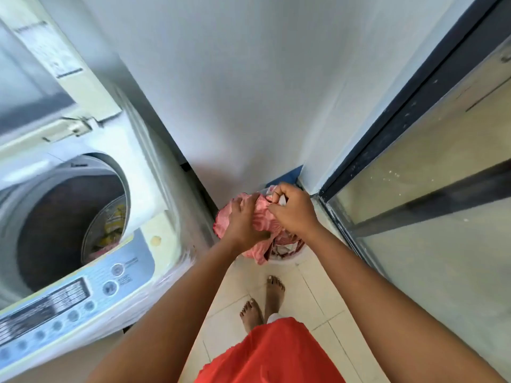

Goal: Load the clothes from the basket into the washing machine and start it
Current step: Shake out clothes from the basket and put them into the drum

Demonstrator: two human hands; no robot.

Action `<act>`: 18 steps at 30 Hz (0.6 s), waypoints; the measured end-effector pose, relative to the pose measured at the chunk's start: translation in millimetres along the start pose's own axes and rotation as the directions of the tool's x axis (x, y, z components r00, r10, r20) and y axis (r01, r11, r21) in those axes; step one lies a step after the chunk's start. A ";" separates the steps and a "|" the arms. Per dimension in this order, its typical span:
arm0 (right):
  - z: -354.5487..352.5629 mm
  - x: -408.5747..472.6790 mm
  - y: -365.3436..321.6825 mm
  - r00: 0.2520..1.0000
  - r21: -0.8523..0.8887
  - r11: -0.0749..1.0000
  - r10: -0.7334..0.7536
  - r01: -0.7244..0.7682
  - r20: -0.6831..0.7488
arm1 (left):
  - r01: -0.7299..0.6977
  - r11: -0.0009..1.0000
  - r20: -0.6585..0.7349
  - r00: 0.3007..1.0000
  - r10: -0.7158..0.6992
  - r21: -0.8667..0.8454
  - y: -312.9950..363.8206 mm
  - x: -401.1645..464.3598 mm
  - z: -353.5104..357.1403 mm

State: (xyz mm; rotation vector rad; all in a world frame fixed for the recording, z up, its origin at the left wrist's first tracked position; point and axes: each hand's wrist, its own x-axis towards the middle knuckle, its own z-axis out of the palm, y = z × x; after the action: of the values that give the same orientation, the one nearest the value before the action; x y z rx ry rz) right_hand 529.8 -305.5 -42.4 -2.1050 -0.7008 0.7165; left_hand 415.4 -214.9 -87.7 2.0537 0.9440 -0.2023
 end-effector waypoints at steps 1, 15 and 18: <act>-5.4 -3.7 -13.6 1.000 0.003 1.000 -0.026 0.026 -0.015 | -0.016 1.000 -0.009 1.000 0.016 0.013 5.1 -6.1 -7.3; -51.2 -41.9 -58.8 0.981 0.267 0.959 -0.045 0.096 -0.189 | -0.202 0.948 -0.270 0.925 0.268 0.247 17.1 -59.4 -83.2; -58.7 -42.5 -56.4 0.988 0.249 0.968 0.019 0.020 -0.154 | -0.266 0.908 -0.426 0.816 0.391 0.324 27.6 -54.7 -104.9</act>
State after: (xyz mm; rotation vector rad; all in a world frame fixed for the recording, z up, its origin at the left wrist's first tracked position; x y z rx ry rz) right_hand 527.6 -333.5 45.2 -1.9050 -0.4980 0.5994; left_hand 376.4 -175.7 20.5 2.5322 0.8541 0.4255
